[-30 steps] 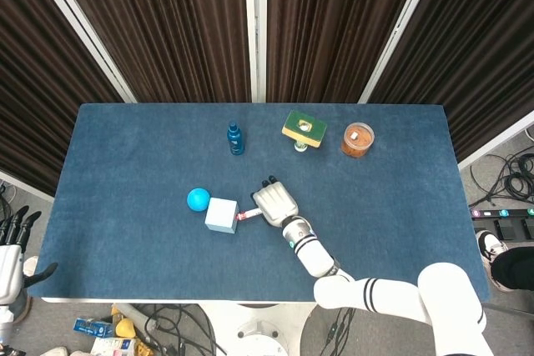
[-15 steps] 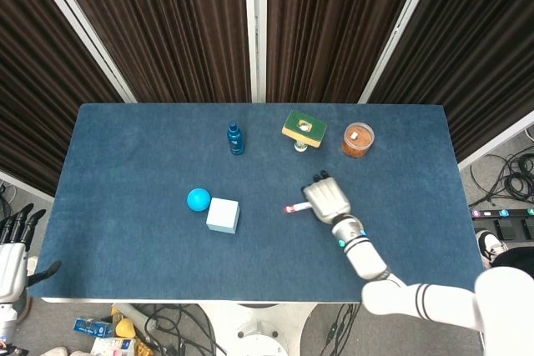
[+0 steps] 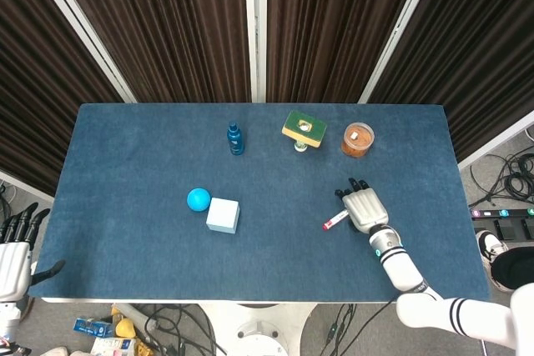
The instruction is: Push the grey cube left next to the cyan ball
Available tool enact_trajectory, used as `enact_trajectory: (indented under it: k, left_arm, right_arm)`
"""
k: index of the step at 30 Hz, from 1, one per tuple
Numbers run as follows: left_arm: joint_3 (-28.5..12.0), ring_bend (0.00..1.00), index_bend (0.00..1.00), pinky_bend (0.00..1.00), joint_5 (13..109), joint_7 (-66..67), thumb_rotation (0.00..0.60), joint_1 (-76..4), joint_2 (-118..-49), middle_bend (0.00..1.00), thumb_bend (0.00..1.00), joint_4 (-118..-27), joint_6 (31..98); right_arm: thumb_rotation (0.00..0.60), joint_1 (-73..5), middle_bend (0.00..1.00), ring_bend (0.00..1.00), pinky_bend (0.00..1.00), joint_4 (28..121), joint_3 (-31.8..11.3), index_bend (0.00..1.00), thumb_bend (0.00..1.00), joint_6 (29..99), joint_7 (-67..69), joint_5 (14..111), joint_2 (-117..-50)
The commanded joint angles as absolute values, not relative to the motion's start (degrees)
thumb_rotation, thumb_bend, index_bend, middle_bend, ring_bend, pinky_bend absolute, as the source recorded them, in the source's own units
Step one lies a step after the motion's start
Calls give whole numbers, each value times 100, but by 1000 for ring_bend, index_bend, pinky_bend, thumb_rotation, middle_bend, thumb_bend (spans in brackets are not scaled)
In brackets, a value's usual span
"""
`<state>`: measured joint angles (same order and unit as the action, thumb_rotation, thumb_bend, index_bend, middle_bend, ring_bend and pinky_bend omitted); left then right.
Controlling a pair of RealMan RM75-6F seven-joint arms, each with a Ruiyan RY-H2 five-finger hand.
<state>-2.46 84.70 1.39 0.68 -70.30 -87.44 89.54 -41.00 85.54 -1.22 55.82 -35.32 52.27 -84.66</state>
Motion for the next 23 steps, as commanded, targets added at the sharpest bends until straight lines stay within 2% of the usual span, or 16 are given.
enact_trajectory:
  k: [1,5,9,13,17,23]
  left_arm:
    - [-243,117,181,126,8464,127,600,68,-7034,156,151,-8736,8944]
    - [-257,117,181,126,8436,84,600,57,-7066,155,150,-8680,8920]
    - [-280,117,181,126,8410,85,600,20,-7069,156,150,-8656,8869]
    - [-295,117,181,126,8358,119,600,-24,-7082,156,151,-8641,8776]
    - [-305,117,180,126,8357,167,600,-77,-7093,155,151,-8657,8714]
    - [-332,117,181,126,8343,265,600,-120,-7108,155,151,-8704,8698]
  right_arm:
    - [600,-3893,271,17,127,8795,-142,129,159,5816,-3258,5370,-8195]
    - [600,-3405,255,16,125,9076,-158,113,154,6473,-2559,5868,-7725]
    - [600,-2803,159,0,92,9377,-1,69,169,7248,-1881,6507,-7148]
    - [600,-2156,107,0,45,9579,199,42,174,8000,-1193,7040,-6677]
    - [600,-1572,98,0,30,9650,409,32,173,8649,-731,7534,-6444]
    - [600,-1082,98,0,15,9789,547,32,173,9091,-431,7987,-6226]
